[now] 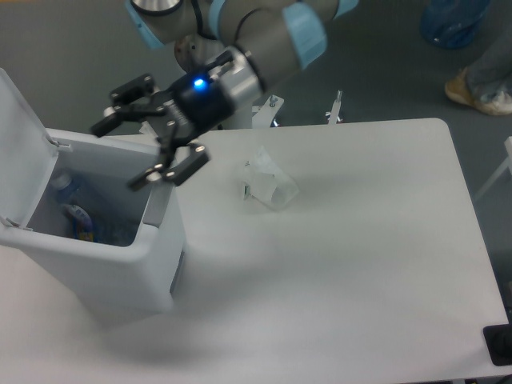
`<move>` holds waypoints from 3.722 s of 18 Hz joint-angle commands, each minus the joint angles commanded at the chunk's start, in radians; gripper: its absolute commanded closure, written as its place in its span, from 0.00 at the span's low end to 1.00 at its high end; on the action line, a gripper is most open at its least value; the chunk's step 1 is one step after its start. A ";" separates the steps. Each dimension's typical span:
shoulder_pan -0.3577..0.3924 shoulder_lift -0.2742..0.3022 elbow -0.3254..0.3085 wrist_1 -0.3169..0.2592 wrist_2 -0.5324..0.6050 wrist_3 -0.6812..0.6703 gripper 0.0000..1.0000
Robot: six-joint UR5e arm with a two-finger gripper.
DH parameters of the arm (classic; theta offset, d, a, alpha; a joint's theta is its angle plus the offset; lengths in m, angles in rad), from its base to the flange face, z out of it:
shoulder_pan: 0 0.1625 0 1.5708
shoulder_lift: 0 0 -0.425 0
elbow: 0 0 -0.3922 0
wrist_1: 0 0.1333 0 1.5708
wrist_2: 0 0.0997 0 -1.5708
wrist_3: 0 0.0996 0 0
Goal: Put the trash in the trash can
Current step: 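Move the open gripper back over the white tissue, then lower the gripper onto the tissue and pinch it closed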
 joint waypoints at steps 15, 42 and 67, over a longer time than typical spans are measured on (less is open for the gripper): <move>0.152 0.071 -0.242 -0.008 0.582 0.290 0.00; 0.140 0.060 -0.483 0.002 1.005 0.221 0.00; 0.020 -0.084 -0.318 0.017 1.007 -0.115 1.00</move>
